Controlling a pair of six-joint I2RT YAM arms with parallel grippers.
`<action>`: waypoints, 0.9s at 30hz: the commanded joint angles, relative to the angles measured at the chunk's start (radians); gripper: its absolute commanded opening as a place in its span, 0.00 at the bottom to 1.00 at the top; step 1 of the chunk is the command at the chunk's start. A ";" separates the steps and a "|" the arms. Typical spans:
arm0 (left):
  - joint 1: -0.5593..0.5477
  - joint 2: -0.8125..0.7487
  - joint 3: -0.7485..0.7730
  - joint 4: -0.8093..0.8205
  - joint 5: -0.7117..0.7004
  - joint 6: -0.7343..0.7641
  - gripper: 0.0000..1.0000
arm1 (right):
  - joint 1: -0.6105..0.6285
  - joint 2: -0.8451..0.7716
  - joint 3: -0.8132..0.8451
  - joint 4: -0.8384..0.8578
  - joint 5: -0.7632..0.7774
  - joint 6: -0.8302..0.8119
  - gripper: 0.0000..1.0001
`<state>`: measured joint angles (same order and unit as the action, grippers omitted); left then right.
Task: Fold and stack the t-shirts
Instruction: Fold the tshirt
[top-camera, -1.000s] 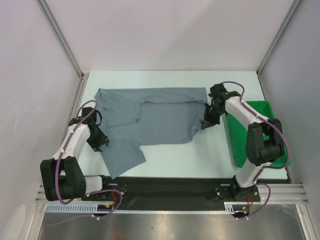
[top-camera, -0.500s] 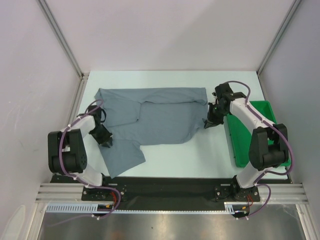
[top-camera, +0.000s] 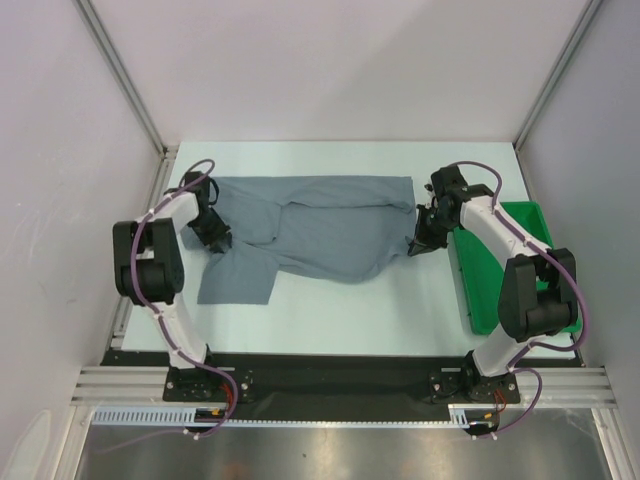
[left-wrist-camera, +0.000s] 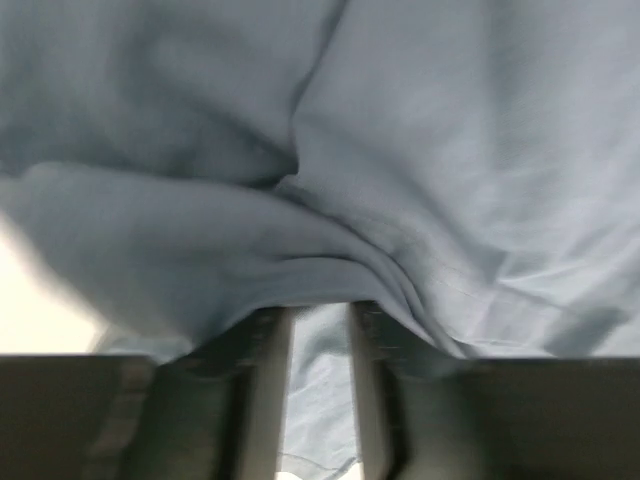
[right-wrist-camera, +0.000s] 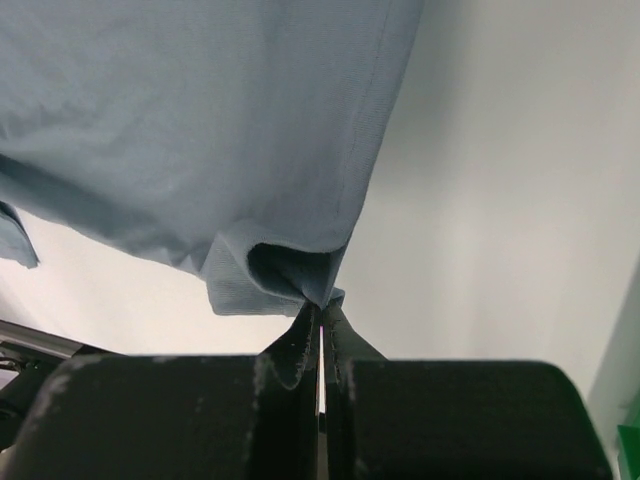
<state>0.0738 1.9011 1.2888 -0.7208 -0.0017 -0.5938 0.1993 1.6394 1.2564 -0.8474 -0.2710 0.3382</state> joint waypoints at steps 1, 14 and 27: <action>-0.005 -0.057 0.023 0.040 -0.043 0.002 0.38 | 0.008 0.002 0.020 -0.002 -0.019 -0.016 0.00; 0.069 -0.563 -0.417 -0.045 -0.080 -0.112 0.31 | 0.006 0.013 0.034 -0.004 -0.054 -0.019 0.00; 0.190 -0.519 -0.545 0.046 -0.049 -0.093 0.38 | 0.002 0.016 0.037 -0.007 -0.076 -0.028 0.00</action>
<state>0.2485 1.4014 0.7620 -0.6991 -0.0448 -0.6788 0.2016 1.6608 1.2591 -0.8482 -0.3241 0.3279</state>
